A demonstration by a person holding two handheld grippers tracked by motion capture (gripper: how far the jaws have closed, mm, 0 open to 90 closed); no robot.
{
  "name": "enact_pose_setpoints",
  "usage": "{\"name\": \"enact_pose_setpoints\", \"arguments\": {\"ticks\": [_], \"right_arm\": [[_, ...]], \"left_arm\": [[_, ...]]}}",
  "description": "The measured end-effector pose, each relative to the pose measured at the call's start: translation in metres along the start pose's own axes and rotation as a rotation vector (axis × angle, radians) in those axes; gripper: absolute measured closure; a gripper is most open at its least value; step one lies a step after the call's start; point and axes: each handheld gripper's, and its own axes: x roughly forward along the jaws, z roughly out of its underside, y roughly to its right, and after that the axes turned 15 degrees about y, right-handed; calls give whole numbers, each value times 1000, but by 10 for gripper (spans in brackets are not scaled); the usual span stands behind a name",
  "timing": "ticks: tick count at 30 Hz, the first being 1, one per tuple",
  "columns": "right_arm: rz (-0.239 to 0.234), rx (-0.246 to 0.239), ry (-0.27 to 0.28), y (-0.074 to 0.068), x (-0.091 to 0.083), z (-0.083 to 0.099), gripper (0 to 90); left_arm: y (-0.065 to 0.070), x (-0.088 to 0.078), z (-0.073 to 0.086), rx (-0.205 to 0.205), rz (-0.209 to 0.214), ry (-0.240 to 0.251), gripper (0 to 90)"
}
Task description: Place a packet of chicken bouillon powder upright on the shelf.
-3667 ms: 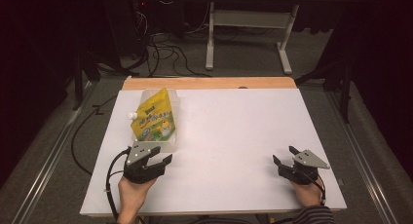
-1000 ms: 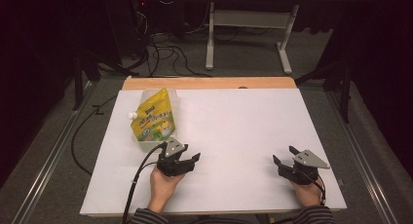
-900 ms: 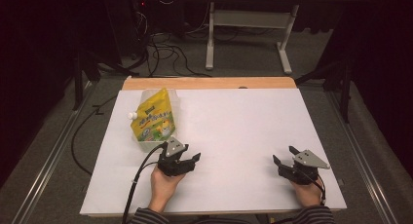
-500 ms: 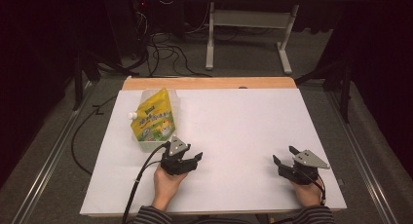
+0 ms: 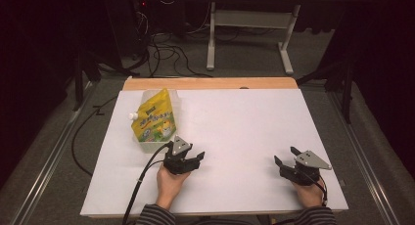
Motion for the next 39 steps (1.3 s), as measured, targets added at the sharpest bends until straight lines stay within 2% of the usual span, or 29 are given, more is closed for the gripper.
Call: {"name": "enact_pose_setpoints", "arguments": {"ticks": [20,22,25,31,34,37,39], "right_arm": [[0,4,1,0,0,0,309],[-1,0,2,0,0,0,309],[0,2,0,0,0,0,310],[0,-3,0,-1,0,0,309],[0,-3,1,-1,0,0,310],[2,-3,0,-1,0,0,310],[1,-2,2,-1,0,0,310]], "left_arm": [[2,11,10,4,-19,0,415],[3,12,12,25,-24,5,415],[4,12,13,22,-26,18,413],[3,12,14,14,-30,7,391],[6,11,14,41,-38,13,388],[11,10,15,90,-39,23,388],[11,10,15,91,-40,24,387]]}}
